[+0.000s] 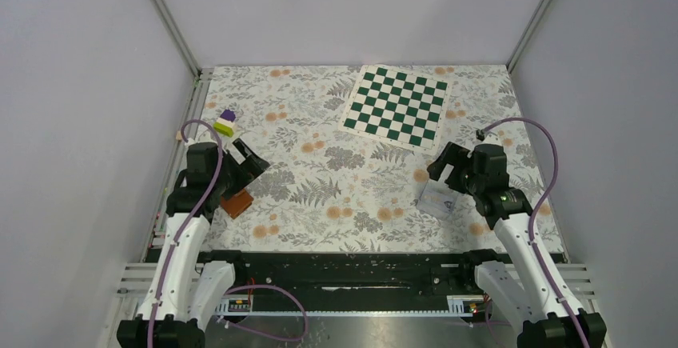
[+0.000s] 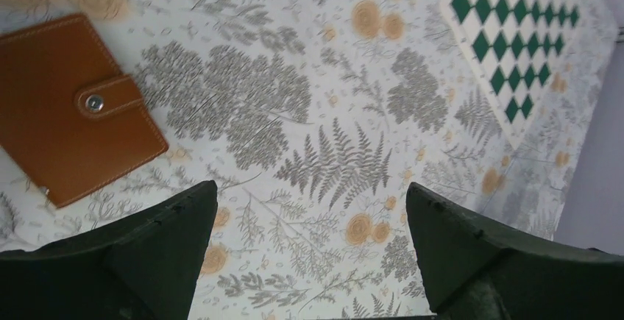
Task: Put the credit cards into the card holder
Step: Move the card holder to the center of the board.
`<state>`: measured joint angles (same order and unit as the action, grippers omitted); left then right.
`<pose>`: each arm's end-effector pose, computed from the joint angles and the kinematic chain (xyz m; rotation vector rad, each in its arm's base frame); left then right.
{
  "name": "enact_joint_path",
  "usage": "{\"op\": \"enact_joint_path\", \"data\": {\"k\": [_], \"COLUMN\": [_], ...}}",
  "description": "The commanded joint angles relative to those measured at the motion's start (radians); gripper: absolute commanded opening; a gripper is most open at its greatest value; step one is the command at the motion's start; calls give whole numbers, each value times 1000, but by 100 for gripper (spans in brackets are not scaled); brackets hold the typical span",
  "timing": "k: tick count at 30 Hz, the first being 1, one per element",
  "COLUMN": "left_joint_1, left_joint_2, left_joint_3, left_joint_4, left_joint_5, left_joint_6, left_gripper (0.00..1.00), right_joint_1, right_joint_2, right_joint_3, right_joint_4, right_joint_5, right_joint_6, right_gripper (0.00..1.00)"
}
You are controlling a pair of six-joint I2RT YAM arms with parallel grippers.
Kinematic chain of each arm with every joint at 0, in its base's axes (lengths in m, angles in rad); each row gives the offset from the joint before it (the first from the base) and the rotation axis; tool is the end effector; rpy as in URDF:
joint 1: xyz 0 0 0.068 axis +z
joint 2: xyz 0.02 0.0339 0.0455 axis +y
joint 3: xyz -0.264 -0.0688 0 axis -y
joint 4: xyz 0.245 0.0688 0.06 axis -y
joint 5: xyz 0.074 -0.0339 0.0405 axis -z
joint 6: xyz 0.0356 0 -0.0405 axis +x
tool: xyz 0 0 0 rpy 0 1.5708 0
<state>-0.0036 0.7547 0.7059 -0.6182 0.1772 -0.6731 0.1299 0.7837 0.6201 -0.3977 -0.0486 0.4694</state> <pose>0.1610 -0.0069 0.2749 -0.6574 2.1896 -0.5594 0.1755 0.0247 0.2608 0.3360 2.1320 0.4021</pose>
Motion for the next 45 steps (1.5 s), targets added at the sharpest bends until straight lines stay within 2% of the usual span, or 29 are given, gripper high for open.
{"op": "enact_joint_path", "data": {"k": [1,7,10,16,21,27,35,45], "left_joint_1": [3,61,115,279,329,343,343,311], "left_joint_2": [70,130,169,339,493,638,885,1012], "left_joint_3": [73,123,128,122,141,172,335,399], "left_joint_4": [-142,-249,-256,-232,-224,-186,-218,-250], "left_joint_5": [-117,-214,-188,-17,-53,-117,-158,-244], "left_joint_6": [-26,-3,27,103,108,99,158,213], "left_gripper": [99,99,99,99,99,99,95,89], "right_joint_1": [-1,0,0,0,0,0,0,-2], "right_joint_2": [17,57,68,77,89,112,121,158], "right_joint_3": [24,32,28,18,-3,-7,-16,-9], "right_joint_4": [-22,-17,-3,13,35,50,68,72], "right_joint_5": [-99,-179,-202,-218,-228,-239,-246,-251], "right_joint_6": [30,48,48,55,60,54,47,40], "right_gripper": [99,98,98,98,98,99,98,98]}}
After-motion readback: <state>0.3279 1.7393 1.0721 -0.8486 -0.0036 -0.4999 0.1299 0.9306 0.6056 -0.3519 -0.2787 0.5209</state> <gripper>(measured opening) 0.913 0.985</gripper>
